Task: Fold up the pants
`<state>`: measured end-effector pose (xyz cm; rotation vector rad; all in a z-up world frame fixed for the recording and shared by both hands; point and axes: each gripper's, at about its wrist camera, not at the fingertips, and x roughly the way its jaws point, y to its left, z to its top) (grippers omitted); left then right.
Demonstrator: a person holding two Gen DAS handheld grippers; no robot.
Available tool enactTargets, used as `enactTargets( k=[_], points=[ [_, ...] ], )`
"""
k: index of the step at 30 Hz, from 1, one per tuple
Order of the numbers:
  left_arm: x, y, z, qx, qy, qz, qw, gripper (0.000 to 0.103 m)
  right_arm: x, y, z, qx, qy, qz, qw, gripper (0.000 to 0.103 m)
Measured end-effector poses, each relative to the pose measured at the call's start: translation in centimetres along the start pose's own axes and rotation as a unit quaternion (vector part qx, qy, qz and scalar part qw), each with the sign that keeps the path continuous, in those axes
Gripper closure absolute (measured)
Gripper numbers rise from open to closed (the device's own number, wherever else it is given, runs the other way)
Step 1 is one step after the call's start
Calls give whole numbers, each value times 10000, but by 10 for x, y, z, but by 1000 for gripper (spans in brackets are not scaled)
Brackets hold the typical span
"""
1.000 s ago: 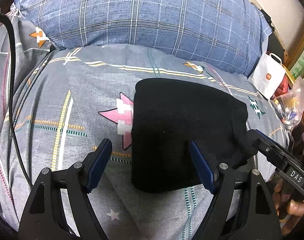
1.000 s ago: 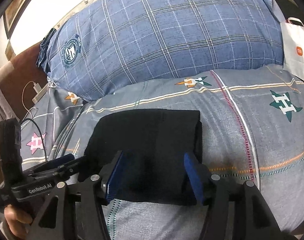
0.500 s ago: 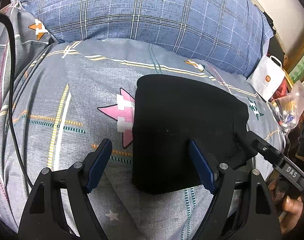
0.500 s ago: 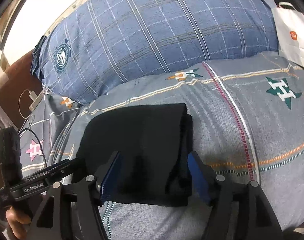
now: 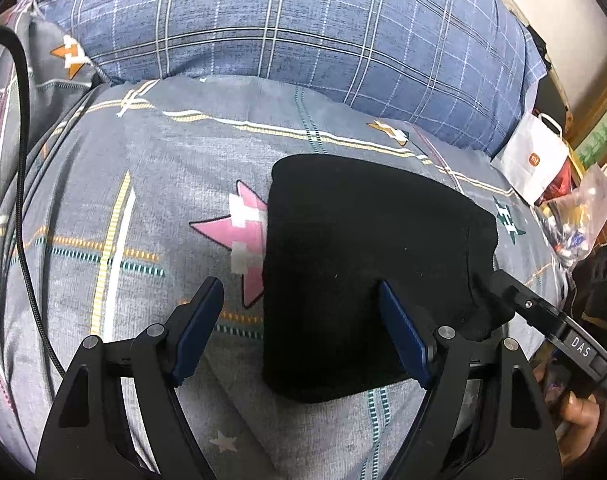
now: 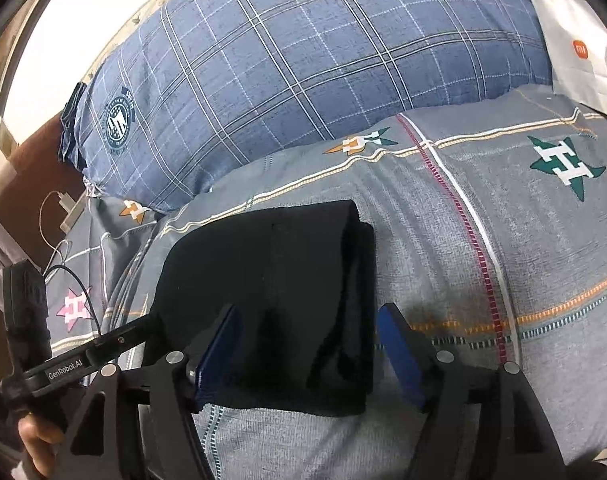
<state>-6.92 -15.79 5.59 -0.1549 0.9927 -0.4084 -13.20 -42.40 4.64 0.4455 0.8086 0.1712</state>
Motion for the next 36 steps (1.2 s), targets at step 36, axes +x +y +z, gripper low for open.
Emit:
enactTargets(
  k=[36],
  points=[
    [-26, 0, 41, 228, -473, -899, 9946, 44, 7, 39, 30, -427, -318, 683, 9962, 56]
  ],
)
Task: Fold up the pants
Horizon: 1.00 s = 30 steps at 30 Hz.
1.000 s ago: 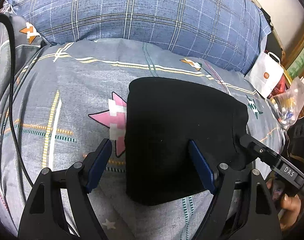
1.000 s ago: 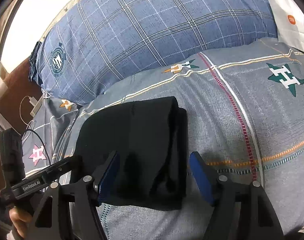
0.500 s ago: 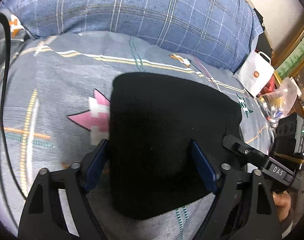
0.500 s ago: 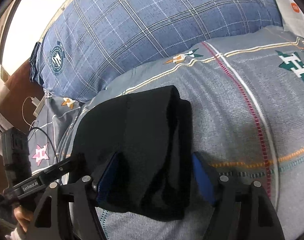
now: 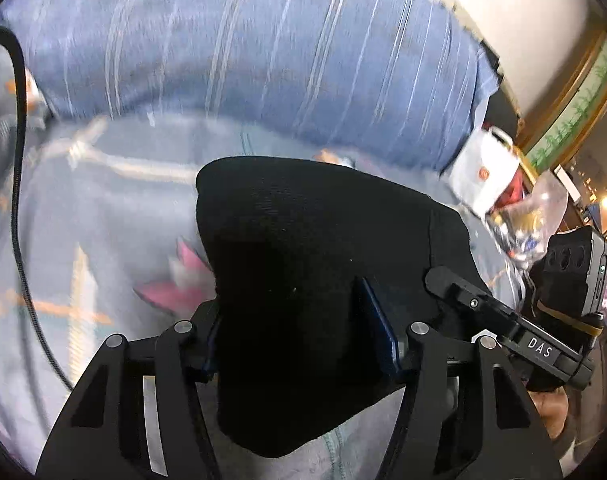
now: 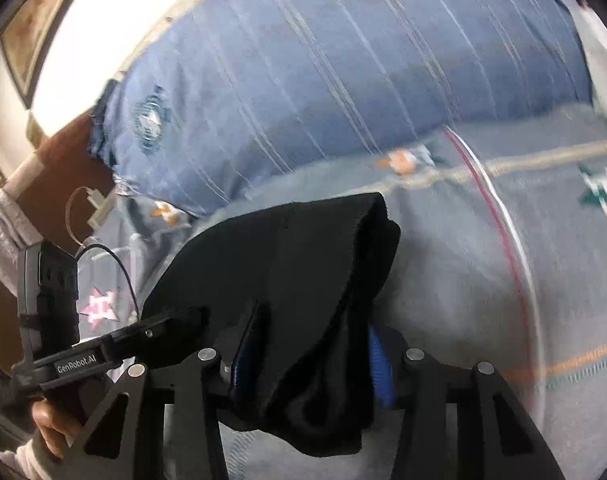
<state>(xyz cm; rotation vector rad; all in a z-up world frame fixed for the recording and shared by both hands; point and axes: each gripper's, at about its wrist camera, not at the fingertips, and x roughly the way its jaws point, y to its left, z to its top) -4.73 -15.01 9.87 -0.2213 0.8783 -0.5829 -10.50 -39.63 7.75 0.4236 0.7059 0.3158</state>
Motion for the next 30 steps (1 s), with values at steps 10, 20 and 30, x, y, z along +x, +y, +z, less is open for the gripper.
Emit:
enactTargets(
  k=[10, 20, 30],
  points=[
    [16, 72, 46, -245, 107, 662, 9974, 44, 85, 48, 47, -353, 106, 222, 9991, 56],
    [45, 112, 34, -421, 327, 1235, 9909, 26, 119, 40, 47, -1078, 464, -999, 9880, 50],
    [38, 76, 52, 267, -103, 1967, 9801, 27, 101, 92, 50, -1728, 366, -526, 9829, 52]
  ],
)
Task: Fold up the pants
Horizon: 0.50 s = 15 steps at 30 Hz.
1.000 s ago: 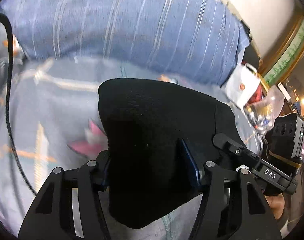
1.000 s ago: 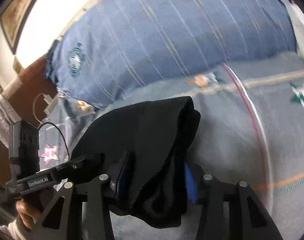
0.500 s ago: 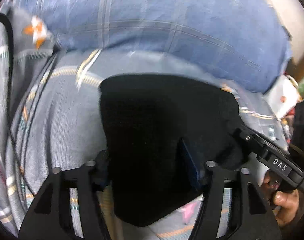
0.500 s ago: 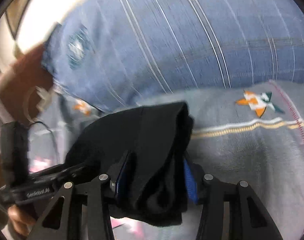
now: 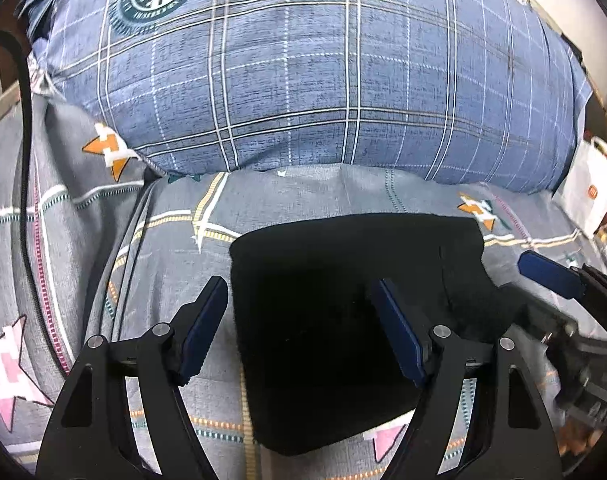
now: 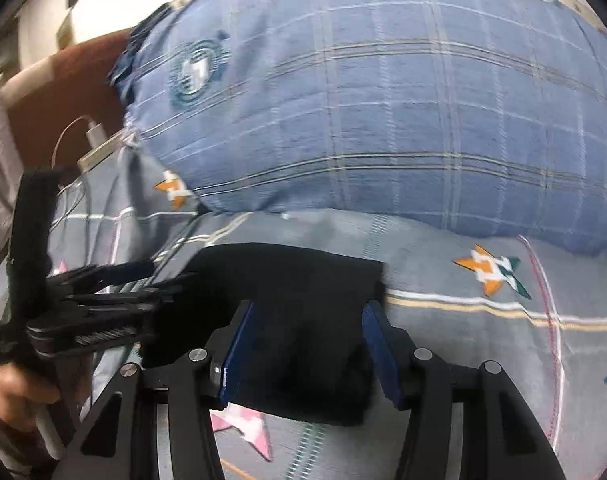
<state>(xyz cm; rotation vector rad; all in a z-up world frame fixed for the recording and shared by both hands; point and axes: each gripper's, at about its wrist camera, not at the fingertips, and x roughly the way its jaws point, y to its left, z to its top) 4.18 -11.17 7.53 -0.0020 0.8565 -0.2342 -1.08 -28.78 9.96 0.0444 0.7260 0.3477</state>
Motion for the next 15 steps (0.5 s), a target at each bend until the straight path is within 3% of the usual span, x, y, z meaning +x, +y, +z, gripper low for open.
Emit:
enactTargets(
  k=[6, 9, 15],
  points=[
    [28, -10, -12, 222, 104, 350, 9991, 24, 26, -8, -34, 122, 417, -389, 9983, 58],
    [33, -16, -14, 330, 7, 452, 9984, 20, 31, -28, -53, 683, 209, -90, 9974, 58],
    [22, -12, -13, 151, 35, 422, 9990, 20, 19, -23, -40, 592, 296, -40, 9978, 58]
  ],
)
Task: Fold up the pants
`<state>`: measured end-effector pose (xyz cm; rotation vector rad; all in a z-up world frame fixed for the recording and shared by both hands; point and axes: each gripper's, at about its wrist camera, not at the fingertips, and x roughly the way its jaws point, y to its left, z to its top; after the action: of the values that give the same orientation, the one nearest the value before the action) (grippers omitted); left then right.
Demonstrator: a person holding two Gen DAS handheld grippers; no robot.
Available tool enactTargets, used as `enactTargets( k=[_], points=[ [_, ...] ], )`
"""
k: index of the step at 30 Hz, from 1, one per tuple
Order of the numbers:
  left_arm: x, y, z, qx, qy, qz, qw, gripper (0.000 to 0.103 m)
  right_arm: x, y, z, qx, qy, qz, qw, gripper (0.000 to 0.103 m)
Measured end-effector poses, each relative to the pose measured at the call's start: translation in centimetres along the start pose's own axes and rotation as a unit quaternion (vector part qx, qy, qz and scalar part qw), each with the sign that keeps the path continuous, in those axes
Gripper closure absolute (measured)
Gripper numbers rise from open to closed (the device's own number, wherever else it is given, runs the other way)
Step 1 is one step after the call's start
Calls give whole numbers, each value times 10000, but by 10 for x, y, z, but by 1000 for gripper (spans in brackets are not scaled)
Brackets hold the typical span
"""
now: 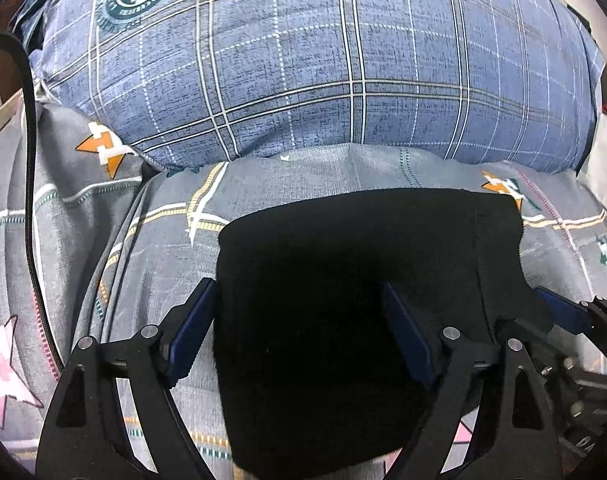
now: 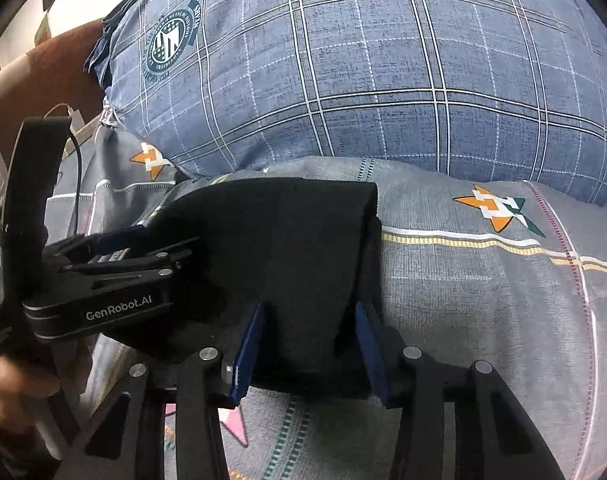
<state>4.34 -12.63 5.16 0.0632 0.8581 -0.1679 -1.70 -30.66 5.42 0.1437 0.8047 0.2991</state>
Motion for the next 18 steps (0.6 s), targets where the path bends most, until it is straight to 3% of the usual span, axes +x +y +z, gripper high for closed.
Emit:
enactTargets(
  k=[5, 9, 18],
  points=[
    [-23, -1, -5, 11, -203, 97, 9997, 20, -26, 9, 7, 49, -292, 118, 9995, 55],
    [-51, 1, -15, -40, -519, 173, 9985, 20, -36, 24, 8, -154, -450, -99, 9988, 54],
    [-93, 6, -41, -19, -856, 355, 9957, 20, -51, 31, -1, -7, -529, -199, 9984, 53]
  ],
)
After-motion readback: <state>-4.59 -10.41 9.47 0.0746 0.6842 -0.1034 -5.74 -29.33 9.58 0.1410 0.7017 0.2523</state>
